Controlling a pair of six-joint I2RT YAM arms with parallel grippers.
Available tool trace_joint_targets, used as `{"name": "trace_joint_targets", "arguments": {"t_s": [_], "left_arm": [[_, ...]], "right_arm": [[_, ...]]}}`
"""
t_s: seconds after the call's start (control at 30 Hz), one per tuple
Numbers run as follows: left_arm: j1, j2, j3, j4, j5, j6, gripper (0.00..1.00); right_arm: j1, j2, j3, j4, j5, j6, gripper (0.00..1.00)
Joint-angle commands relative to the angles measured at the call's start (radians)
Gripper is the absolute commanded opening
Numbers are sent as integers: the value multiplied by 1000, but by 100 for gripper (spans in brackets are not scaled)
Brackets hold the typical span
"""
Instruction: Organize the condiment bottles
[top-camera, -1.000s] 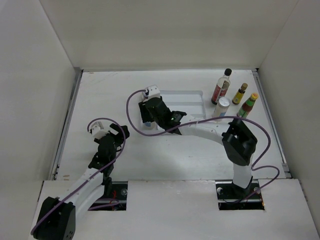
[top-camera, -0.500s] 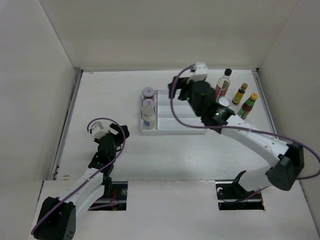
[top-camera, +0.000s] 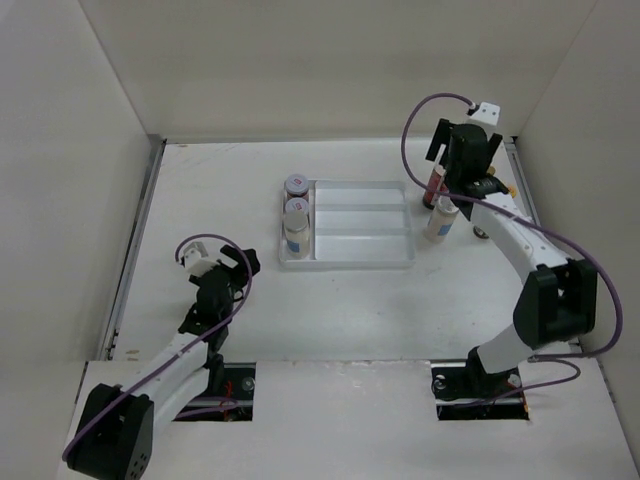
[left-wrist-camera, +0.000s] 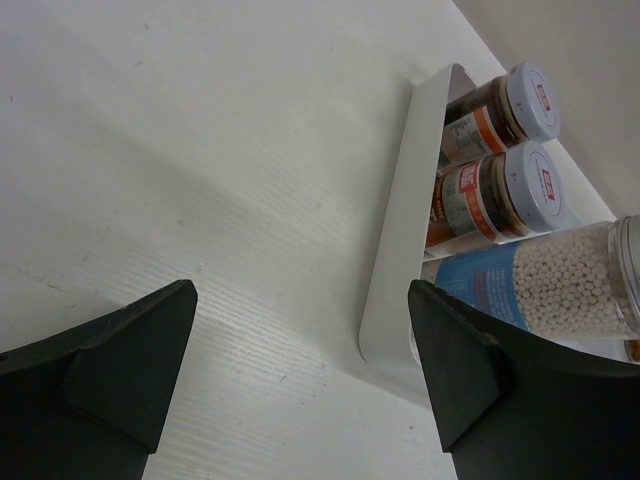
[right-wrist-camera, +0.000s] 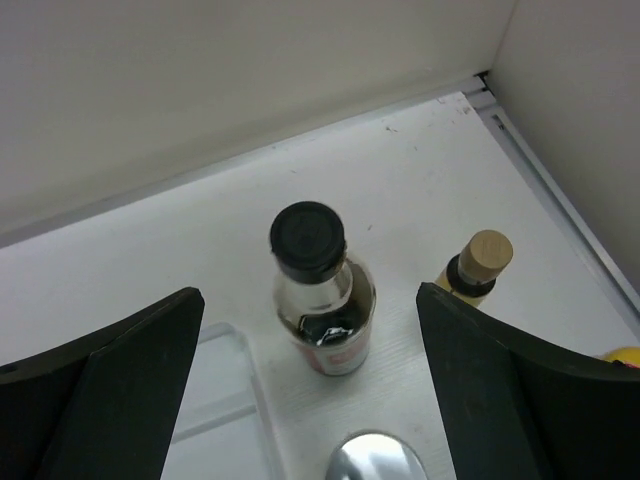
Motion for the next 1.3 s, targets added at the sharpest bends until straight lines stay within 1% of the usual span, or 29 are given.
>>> {"name": "trace_joint_targets", "arguments": {"t_s": [0.0,0.13,0.2,0.23,0.4,0.5,0.6,0.73,0.83,0.97,1.13,1.27], "left_arm": [[-8,26,-12,98,-4,0,88],[-14,81,-4,137,-6,2,88],[-18,109,0,153,-6,3,88],[-23,122,2,163,-6,3,88],[-52,182,15,198,-6,8,88],[-67,191,15,212,-16,11,88],[-81,188,14,215,-29,12,88],[-86,178,11,215,-39,17,88],[-92,175,11,215,-42,17,88],[-109,181,11,213,-65,18,88],[-123,173,11,210,-82,18,89],[-126,170,11,209,-88,18,89]], "right_arm": [[-45,83,106,-16,-42,-26,94],[-72,177,178,-1,-67,-50,87],[-79,220,213,4,-68,-67,79],[-80,236,224,8,-68,-75,75],[-82,266,222,68,-67,-85,43],[-79,252,212,100,-44,-88,32],[-79,235,227,138,-18,-99,27],[-60,197,313,151,15,-159,26],[-7,152,366,151,10,-187,27],[88,131,396,154,5,-213,27],[199,183,432,183,-8,-188,28],[263,295,549,168,-31,-167,28]]}}
